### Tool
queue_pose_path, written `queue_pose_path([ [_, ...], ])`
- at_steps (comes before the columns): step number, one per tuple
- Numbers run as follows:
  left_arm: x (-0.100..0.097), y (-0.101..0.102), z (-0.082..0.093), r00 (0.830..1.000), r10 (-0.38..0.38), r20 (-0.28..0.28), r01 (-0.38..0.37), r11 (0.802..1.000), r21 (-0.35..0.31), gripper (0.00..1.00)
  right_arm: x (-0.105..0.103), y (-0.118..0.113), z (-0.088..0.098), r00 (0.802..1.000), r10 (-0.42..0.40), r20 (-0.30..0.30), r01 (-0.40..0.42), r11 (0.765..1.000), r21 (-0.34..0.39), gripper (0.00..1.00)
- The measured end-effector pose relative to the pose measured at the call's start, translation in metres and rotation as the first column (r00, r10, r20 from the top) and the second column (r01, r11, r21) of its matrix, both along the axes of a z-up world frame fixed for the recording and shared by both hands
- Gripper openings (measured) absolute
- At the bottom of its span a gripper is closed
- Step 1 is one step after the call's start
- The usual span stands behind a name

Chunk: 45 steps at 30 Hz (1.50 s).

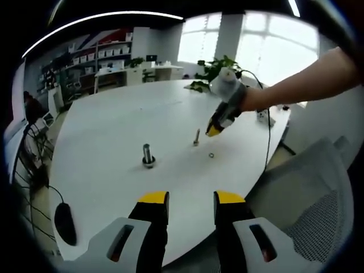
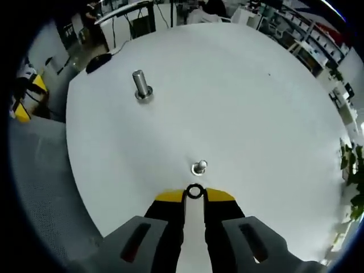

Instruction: Place the washer onto the threaded stud by aligning its center hole with the stud, sliding it down to the base, and recovering from edge contact or off-axis alignment until the washer reaches the visible bottom stop.

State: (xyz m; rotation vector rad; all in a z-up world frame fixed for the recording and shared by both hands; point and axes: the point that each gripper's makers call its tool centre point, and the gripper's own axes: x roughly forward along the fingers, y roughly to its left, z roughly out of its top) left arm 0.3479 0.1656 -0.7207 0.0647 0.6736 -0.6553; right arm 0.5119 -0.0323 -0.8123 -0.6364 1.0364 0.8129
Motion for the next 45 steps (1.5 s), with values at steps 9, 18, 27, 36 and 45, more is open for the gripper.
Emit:
queue_pose_path([
  [9, 0.000, 0.000, 0.000, 1.000, 0.001, 0.000, -0.001, 1.000, -0.001, 0.29, 0.012, 0.012, 0.011, 0.998, 0.021, 0.064, -0.022, 1.000, 0.021, 0.14],
  [18, 0.000, 0.001, -0.001, 1.000, 0.006, -0.002, -0.006, 1.000, 0.001, 0.29, 0.017, 0.018, 0.008, 0.997, 0.044, 0.069, -0.045, 0.999, 0.010, 0.14],
  [27, 0.001, 0.002, -0.001, 1.000, 0.012, -0.006, -0.012, 1.000, -0.002, 0.29, 0.021, 0.018, 0.003, 0.998, 0.045, 0.053, -0.045, 0.999, 0.001, 0.14],
  [36, 0.000, 0.003, -0.002, 1.000, 0.016, -0.014, -0.016, 1.000, -0.006, 0.29, 0.022, 0.019, -0.003, 0.998, 0.057, 0.035, -0.056, 0.998, -0.016, 0.14],
  [45, 0.001, 0.004, -0.003, 0.999, 0.026, -0.020, -0.026, 1.000, -0.010, 0.29, 0.022, 0.020, -0.021, 0.998, 0.061, 0.000, -0.061, 0.997, -0.036, 0.14],
])
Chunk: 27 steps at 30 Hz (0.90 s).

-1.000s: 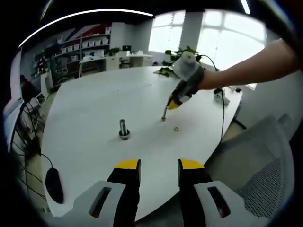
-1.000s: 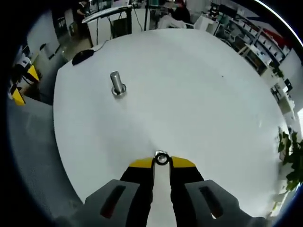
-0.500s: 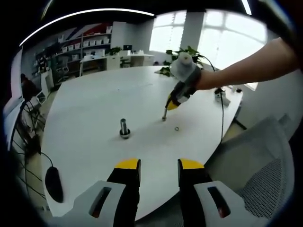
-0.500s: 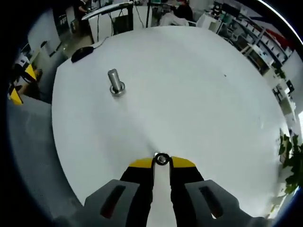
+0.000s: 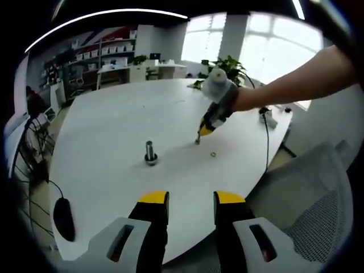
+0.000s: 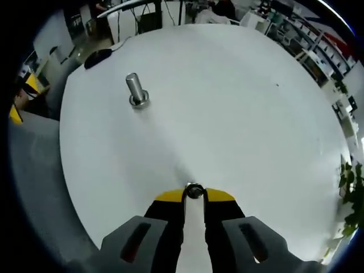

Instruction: Place the washer onto the threaded stud by aligning its center hole with the stud, sliding it down to the base, and recovering from edge contact or off-axis alignment until the washer reaches the visible bottom stop.

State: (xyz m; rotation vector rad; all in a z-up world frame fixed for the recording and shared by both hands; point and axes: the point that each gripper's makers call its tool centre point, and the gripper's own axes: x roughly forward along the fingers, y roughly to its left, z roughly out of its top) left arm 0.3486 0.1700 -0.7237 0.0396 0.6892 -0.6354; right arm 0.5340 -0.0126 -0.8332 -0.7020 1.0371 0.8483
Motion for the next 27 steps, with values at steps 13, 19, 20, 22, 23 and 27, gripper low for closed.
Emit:
queue_pose_path([
  [13, -0.001, 0.002, -0.003, 1.000, 0.000, -0.008, 0.000, 1.000, 0.019, 0.29, 0.001, 0.003, -0.020, 0.999, 0.002, -0.039, -0.003, 1.000, -0.022, 0.14],
  [19, -0.001, 0.000, -0.003, 1.000, -0.005, -0.011, 0.005, 1.000, 0.011, 0.29, 0.001, 0.002, -0.024, 0.999, 0.010, -0.048, -0.011, 0.999, -0.035, 0.14],
  [20, -0.001, 0.000, -0.003, 1.000, -0.004, -0.013, 0.005, 1.000, 0.010, 0.29, 0.001, 0.002, -0.024, 0.999, 0.010, -0.048, -0.012, 0.999, -0.036, 0.14],
  [22, -0.001, 0.001, -0.004, 1.000, -0.004, -0.015, 0.004, 1.000, 0.011, 0.29, 0.001, 0.002, -0.024, 0.999, 0.004, -0.053, -0.005, 0.999, -0.033, 0.14],
  [23, -0.001, 0.001, -0.004, 1.000, -0.004, -0.016, 0.004, 1.000, 0.010, 0.29, 0.001, 0.002, -0.025, 0.998, 0.002, -0.055, -0.004, 0.999, -0.032, 0.14],
  [27, -0.001, 0.001, -0.004, 1.000, -0.005, -0.017, 0.005, 1.000, 0.009, 0.29, 0.002, 0.002, -0.024, 0.999, 0.011, -0.051, -0.012, 0.999, -0.033, 0.14],
])
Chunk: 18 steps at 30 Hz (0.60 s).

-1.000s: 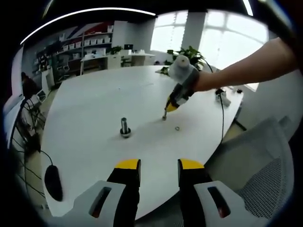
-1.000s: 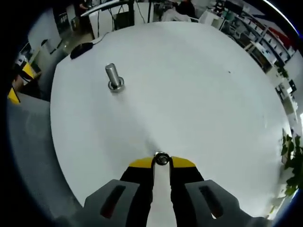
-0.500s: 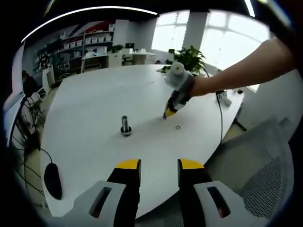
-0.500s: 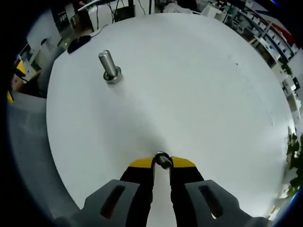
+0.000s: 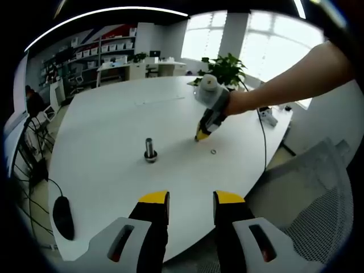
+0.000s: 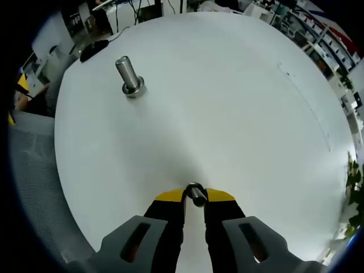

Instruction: Place the washer onto the threaded stud by aligning its center hole with the stud, sliding it down to the base, and recovering from edge contact or off-axis alignment until the washer reaches the visible bottom stop.

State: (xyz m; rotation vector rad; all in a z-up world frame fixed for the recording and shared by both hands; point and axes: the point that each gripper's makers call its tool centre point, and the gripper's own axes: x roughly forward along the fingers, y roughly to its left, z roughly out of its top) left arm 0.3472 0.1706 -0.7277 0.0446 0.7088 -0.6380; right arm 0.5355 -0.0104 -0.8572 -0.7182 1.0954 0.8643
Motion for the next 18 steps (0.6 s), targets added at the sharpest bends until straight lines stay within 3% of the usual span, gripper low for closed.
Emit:
queue_pose_path([
  [9, 0.000, 0.000, 0.000, 1.000, 0.004, 0.000, -0.004, 1.000, -0.002, 0.29, -0.004, -0.004, -0.003, 1.000, 0.010, -0.007, -0.011, 1.000, -0.016, 0.16],
  [18, -0.001, -0.002, 0.001, 1.000, -0.003, 0.001, 0.003, 1.000, -0.002, 0.29, -0.007, -0.013, 0.007, 1.000, -0.010, 0.009, 0.010, 1.000, -0.001, 0.16],
])
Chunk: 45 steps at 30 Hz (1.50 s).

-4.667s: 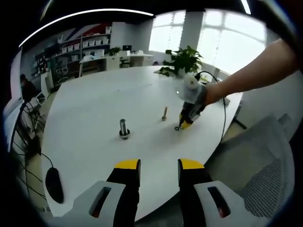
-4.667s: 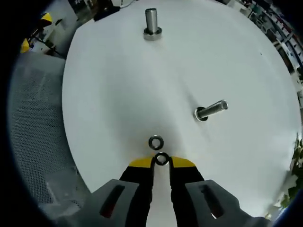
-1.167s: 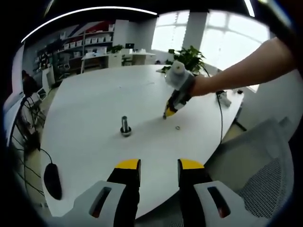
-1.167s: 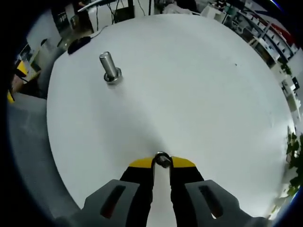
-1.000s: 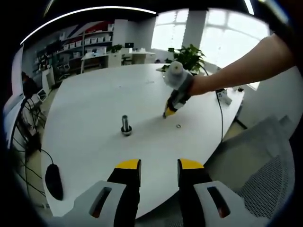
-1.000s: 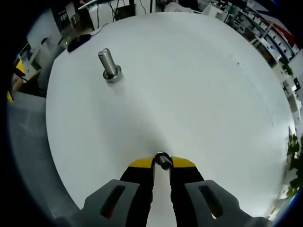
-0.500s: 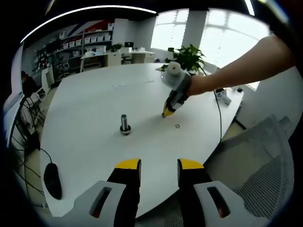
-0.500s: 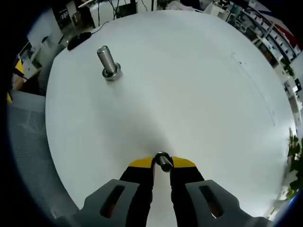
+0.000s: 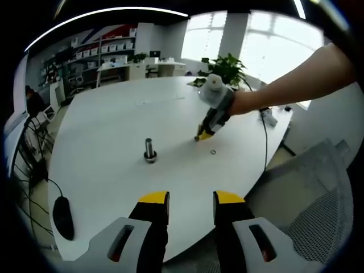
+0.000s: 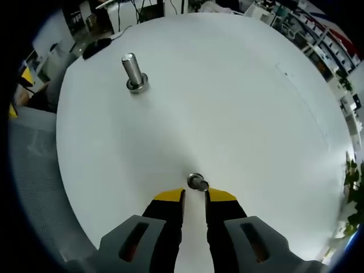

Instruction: Place the washer onto the threaded stud by aligning its center hole with the stud, sliding it down to the base, and recovering from edge contact or off-axis alignment until the washer reaches the visible bottom stop.

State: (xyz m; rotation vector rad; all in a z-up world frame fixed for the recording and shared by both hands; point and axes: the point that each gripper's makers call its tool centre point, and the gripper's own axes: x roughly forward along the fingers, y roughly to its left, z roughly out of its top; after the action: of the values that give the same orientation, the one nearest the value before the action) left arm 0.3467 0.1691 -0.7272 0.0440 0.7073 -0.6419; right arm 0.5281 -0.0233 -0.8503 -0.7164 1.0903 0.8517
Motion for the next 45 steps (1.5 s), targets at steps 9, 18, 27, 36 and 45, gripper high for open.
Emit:
queue_pose_path([
  [9, -0.001, -0.001, -0.001, 1.000, -0.007, -0.001, 0.007, 1.000, 0.004, 0.29, -0.013, -0.013, 0.002, 1.000, -0.029, -0.001, 0.029, 1.000, 0.011, 0.17],
  [18, -0.001, -0.001, 0.000, 1.000, -0.008, 0.004, 0.008, 1.000, 0.004, 0.29, -0.027, -0.011, 0.004, 0.999, -0.031, -0.007, 0.032, 0.999, 0.029, 0.17],
  [27, -0.001, -0.001, 0.002, 1.000, -0.008, 0.010, 0.008, 1.000, 0.003, 0.29, -0.051, -0.005, -0.003, 0.999, -0.025, -0.038, 0.027, 0.998, 0.058, 0.19],
  [36, -0.001, -0.001, 0.001, 1.000, -0.008, 0.009, 0.008, 1.000, 0.003, 0.29, -0.064, -0.002, -0.012, 0.998, -0.004, -0.059, 0.007, 0.998, 0.057, 0.21],
  [45, -0.001, -0.001, 0.001, 1.000, -0.012, 0.008, 0.011, 1.000, 0.004, 0.29, -0.066, -0.004, -0.019, 0.997, 0.003, -0.073, 0.000, 0.999, 0.037, 0.21],
])
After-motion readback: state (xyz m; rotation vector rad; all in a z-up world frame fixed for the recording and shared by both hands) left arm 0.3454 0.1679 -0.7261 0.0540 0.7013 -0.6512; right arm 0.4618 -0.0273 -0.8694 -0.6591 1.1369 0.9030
